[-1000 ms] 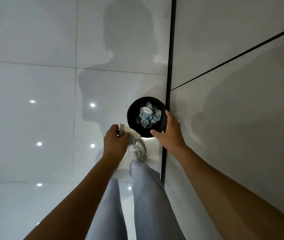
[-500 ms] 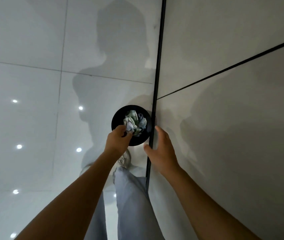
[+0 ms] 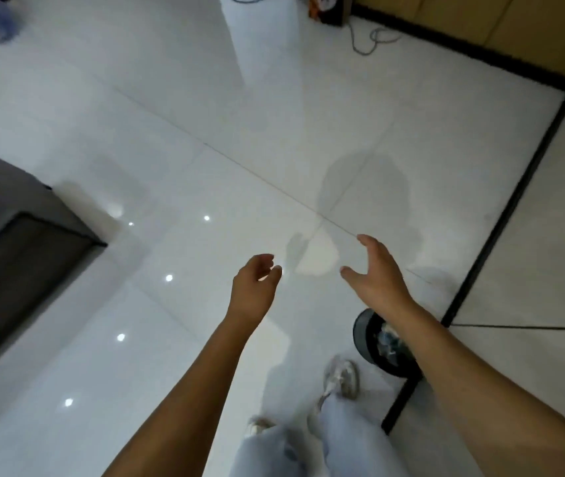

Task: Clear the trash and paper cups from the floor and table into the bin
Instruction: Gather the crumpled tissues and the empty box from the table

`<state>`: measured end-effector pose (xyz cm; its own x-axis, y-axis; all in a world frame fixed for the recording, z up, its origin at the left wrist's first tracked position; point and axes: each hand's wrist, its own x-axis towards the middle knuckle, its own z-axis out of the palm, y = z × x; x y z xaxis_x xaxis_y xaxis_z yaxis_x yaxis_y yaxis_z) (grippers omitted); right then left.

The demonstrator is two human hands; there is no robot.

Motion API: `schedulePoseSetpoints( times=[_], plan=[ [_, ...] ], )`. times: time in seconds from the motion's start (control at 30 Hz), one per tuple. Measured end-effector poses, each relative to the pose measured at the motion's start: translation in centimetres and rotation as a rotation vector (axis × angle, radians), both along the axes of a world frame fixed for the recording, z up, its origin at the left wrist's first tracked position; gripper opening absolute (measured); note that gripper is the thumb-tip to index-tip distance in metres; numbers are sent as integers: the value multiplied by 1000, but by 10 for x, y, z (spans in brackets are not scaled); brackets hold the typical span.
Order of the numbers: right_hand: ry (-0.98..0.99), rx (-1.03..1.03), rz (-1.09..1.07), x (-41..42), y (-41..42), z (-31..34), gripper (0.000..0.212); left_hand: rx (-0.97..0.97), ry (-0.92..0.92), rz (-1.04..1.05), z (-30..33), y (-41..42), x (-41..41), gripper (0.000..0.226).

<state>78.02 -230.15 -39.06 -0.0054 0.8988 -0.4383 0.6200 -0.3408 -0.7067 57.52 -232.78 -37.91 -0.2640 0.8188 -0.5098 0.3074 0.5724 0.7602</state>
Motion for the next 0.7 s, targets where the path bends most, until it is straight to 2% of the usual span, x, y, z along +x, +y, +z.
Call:
schedulePoseSetpoints(
  times=[0.1,0.23,0.5,0.7],
  plan=[
    [16,106,192,-85,9,50,64,99,-2,138,46,-27,-67,27],
    [57,184,426,-208,-19,100,61,186,27,313,93,-99,-165,24],
    [187,258,862,-457,-148,168,61,288,129,753,159,-291,-351,24],
    [246,303,1153,-589,-247,198,60,315,165,1042,187,-407,-434,25]
  ],
)
